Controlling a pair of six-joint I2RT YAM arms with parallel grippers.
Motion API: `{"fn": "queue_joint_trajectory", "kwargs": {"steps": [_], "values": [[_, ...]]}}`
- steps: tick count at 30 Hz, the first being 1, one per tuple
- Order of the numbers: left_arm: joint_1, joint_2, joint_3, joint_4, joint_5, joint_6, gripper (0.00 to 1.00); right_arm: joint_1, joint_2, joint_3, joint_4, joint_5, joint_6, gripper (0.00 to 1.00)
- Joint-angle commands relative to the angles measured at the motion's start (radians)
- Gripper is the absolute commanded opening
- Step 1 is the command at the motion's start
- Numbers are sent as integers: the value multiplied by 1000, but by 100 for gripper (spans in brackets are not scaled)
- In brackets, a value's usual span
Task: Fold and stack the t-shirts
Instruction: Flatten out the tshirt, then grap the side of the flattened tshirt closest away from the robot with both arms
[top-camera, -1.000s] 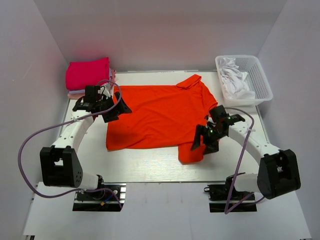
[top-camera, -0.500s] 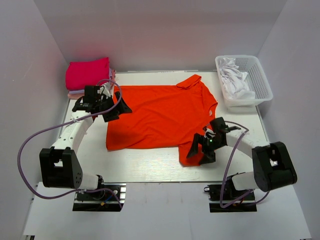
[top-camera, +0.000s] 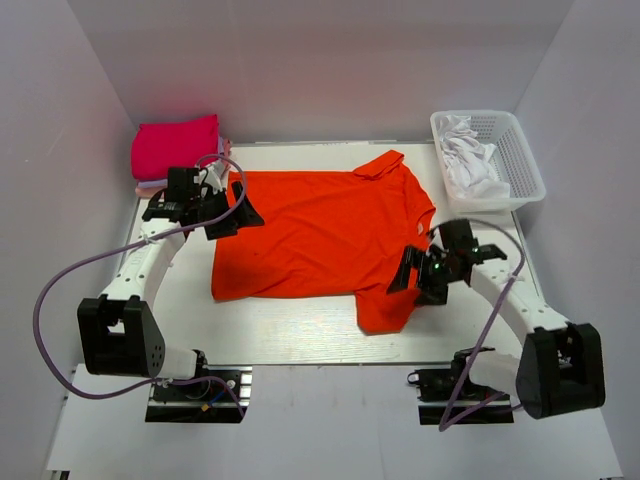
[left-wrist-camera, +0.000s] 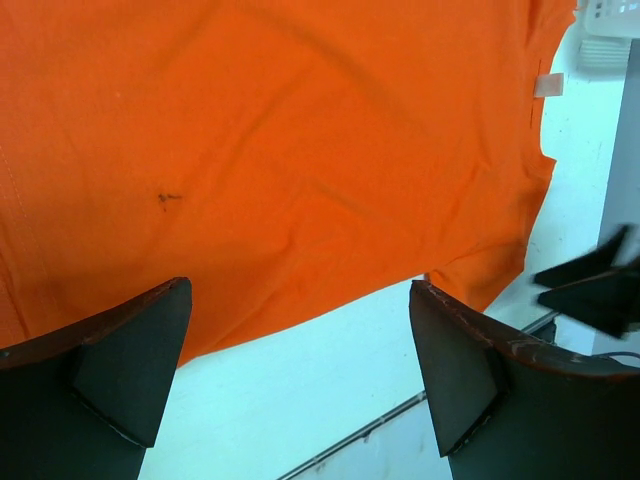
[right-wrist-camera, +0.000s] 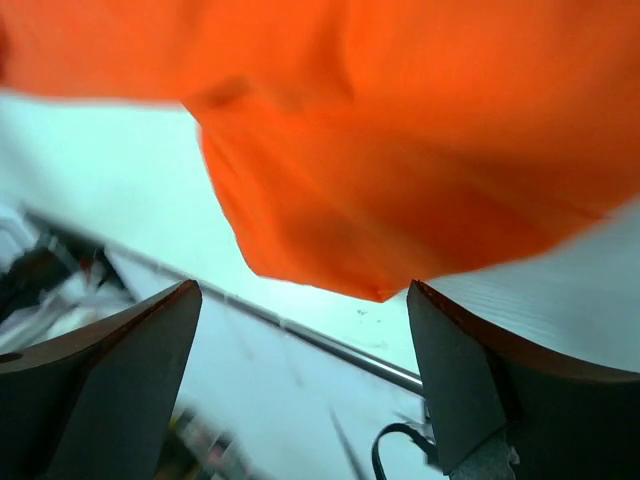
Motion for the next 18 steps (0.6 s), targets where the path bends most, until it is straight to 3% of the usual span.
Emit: {"fn": "queue_joint_trajectory", "kwargs": {"steps": [1,4,7,8,11,15,18], "values": [[-2,-20,23,21,22,28,100,23,-27,200,-336,295,-110,89],[-2,-11,-3,31,0,19,100,62,2,260,-378,314,-205,89],[-2,-1,-3,-18,-35,-2,100,163,57,369,-378,365,-209,91],[16,-1,-3,-61,-35,-19,100,251,89,441,-384,407,-212,91],[16,-12,-3,-152,-179,-87,100,373,157,497,-389,526,-221,91],[25,-34,-29,-367,-406,-199,100,526,212,456,-384,656,-177,91],[37,-34,-89,-454,-454,-257,100,611,232,384,-378,682,-129,91]]}}
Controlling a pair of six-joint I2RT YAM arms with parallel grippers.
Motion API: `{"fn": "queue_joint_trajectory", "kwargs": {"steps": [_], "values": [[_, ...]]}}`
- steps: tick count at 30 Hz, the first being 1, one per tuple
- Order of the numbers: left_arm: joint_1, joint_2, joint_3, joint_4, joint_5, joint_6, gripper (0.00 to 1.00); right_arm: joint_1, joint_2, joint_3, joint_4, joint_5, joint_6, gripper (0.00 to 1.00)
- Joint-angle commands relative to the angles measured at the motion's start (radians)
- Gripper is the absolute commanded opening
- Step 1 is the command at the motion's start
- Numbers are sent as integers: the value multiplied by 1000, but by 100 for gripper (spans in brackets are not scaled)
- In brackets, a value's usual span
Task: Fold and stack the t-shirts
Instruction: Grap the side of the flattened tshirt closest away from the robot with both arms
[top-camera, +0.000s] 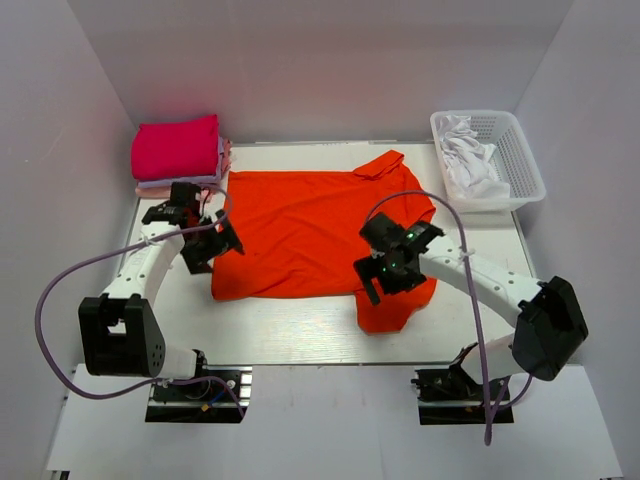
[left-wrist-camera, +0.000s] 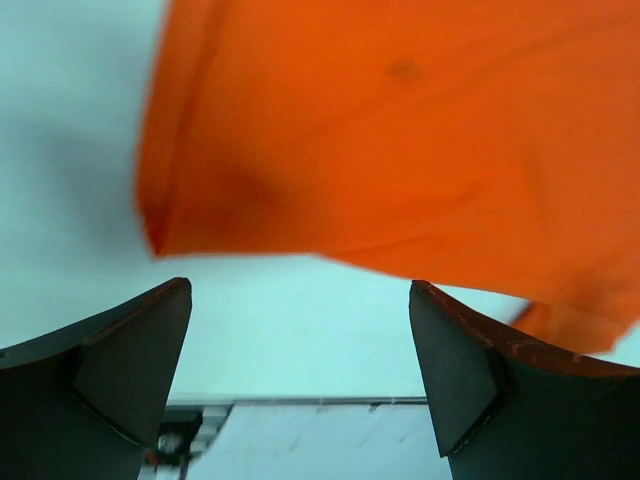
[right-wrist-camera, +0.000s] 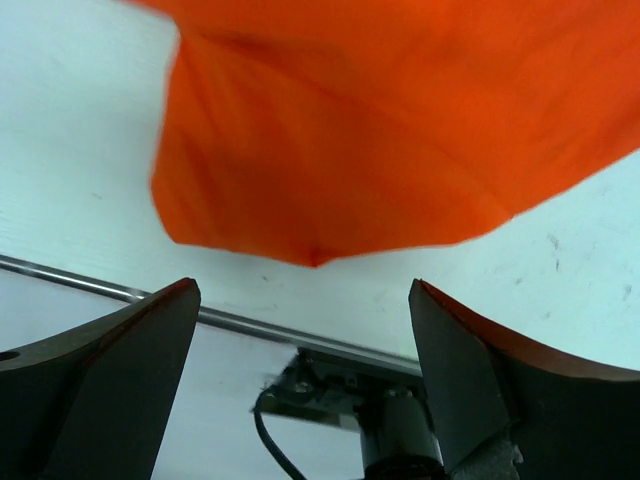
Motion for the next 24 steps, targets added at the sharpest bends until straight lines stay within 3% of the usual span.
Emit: {"fn": "queue_joint_trajectory", "kwargs": {"steps": [1,8,12,18,21,24], "values": [[27,-34,-66,-174,-138,-108,100,81,18,-68,-37,119,72,91],[67,-89,-205,-85,-72,-133,98,171,24,-240,86,129,172,89],[87,-63,-235,-48,-101,-112,92,191,60,-249,132,162,195,89],[107,-19,-254,76,-32,-66,89,201,43,-269,261,221,157,89],[107,1,-280,96,-32,-65,77,198,55,-281,279,193,146,85],[107,1,-280,82,-32,-65,62,210,69,-309,270,162,168,74]]}}
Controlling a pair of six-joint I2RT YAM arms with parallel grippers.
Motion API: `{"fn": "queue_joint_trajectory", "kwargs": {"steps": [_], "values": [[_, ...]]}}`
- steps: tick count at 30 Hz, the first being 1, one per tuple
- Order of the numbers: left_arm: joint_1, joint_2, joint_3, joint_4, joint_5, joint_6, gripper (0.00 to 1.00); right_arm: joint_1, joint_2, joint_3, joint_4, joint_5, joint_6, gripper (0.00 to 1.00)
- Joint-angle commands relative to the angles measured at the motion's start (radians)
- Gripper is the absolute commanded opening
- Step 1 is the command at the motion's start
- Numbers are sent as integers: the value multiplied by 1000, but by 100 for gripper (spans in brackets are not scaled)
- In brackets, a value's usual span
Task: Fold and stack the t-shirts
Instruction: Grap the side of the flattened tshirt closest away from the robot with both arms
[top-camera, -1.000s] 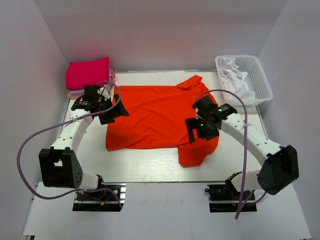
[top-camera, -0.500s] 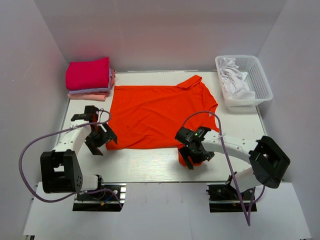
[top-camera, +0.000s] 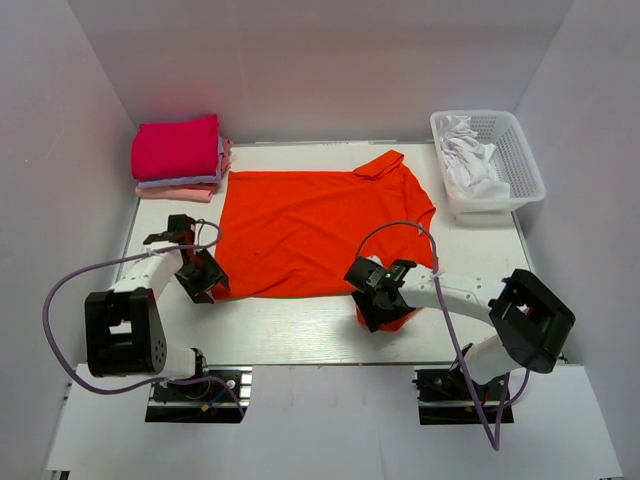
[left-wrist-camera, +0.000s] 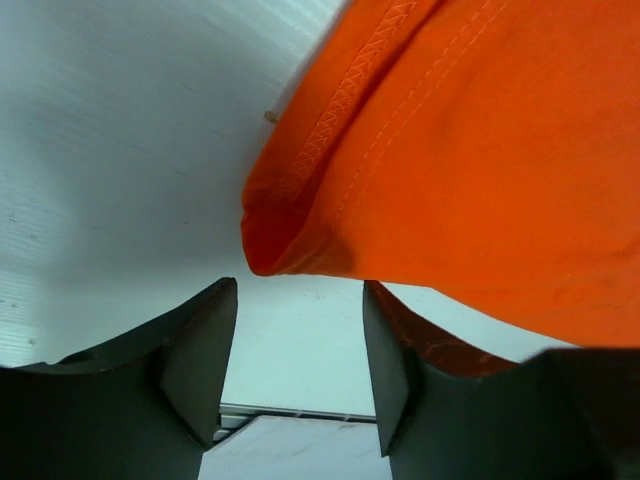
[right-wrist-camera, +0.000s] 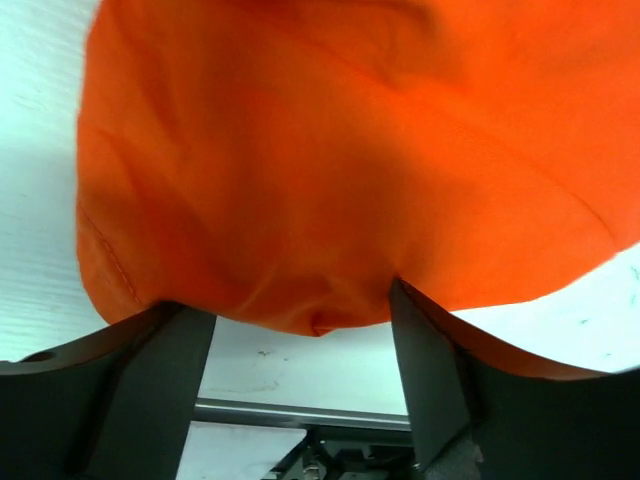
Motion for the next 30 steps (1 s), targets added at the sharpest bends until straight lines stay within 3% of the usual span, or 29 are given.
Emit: {"fn": "queue_joint_trajectory", "kwargs": {"steps": [1,5,9,10,11,16,20,30], "values": [[7,-3,-8,21,19,10,59,16,3,-36,2,-17,25,71],[7,-38,-19,8,28,-8,44,32,-43,-67,-32,-29,70,68],[7,-47,-53,8,41,-26,20,61,-71,-85,-43,-63,104,64],[7,-47,-53,8,41,-26,2,65,-80,-94,-38,-61,105,61],[7,-47,-53,8,41,-26,0,69,-80,-100,-37,-65,107,58],[7,-49,-44,22,32,-36,0,88,-65,-110,-15,-77,113,45],[7,-40,-31,33,32,-36,0,88,-42,-78,-10,-29,95,52],[7,-66,-2,42,32,-26,0,85,-56,36,-38,34,26,53]]}}
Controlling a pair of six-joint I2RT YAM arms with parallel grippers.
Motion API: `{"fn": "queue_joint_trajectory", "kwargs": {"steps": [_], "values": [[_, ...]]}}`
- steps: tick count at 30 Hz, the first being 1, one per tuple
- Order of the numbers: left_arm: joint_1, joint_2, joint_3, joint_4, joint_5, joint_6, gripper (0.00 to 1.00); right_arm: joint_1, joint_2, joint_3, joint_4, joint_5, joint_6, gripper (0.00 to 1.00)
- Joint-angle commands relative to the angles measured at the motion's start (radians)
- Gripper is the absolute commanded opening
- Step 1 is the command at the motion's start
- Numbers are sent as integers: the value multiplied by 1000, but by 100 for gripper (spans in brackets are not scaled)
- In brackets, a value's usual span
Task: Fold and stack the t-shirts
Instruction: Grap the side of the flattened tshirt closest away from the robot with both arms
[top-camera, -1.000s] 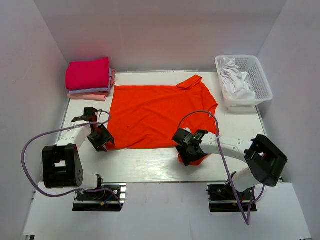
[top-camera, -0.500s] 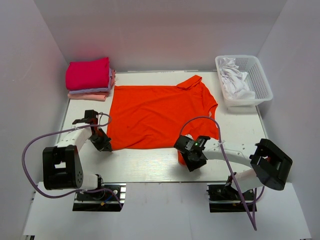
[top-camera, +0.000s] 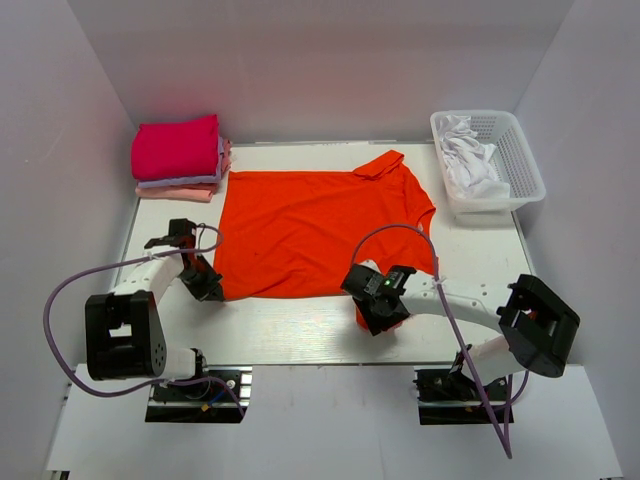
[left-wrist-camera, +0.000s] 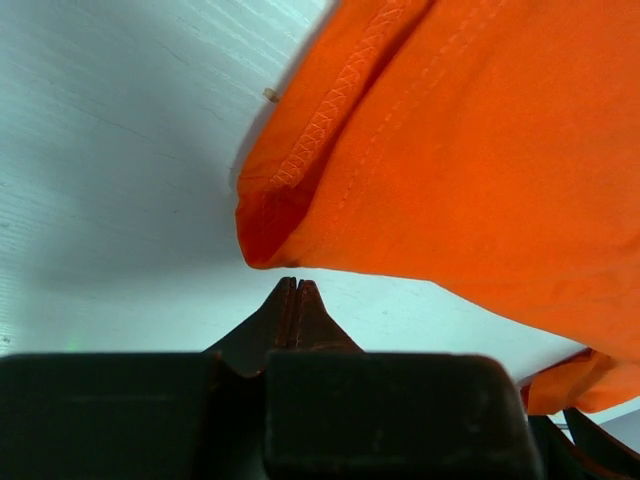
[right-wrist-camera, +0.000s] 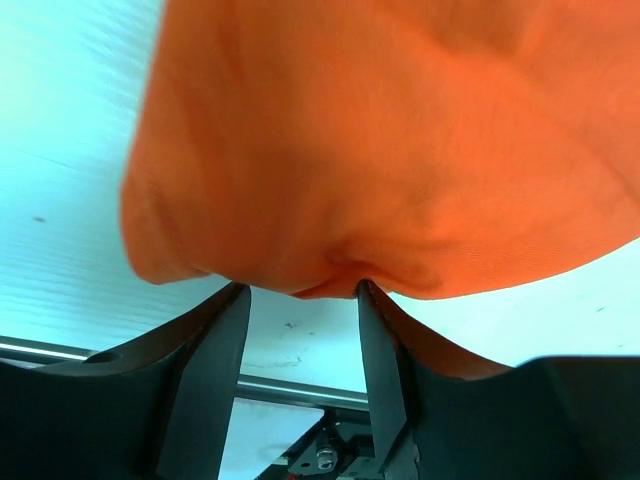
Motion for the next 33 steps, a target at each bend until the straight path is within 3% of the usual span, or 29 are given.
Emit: {"fn": "queue_joint_trajectory", "kwargs": {"steps": [1,2,3,6,15,16,21,22,26,33], "values": [[7,-59,57,5,5,3,0,5,-16,61,-23,40,-33,53],[7,-79,79,-15,-7,12,0,4,-19,78,-24,44,-45,53],[7,-88,93,-32,-18,12,18,5,-18,87,-18,44,-53,53],[7,-88,150,-104,-50,12,100,4,-7,83,17,24,-83,55],[7,-69,127,-104,-87,-7,96,1,-4,8,55,-24,-82,55],[7,-68,108,-88,-87,-7,88,4,-3,0,64,-25,-82,55],[7,-20,63,5,-47,-17,85,1,34,-29,130,-55,-76,55],[7,-19,52,17,-38,-26,85,1,40,-29,130,-42,-71,51],[7,-9,31,26,-38,-27,69,1,45,-42,138,-42,-64,47],[7,-9,-18,47,-91,-53,69,-1,40,-49,135,-55,-54,47]]}}
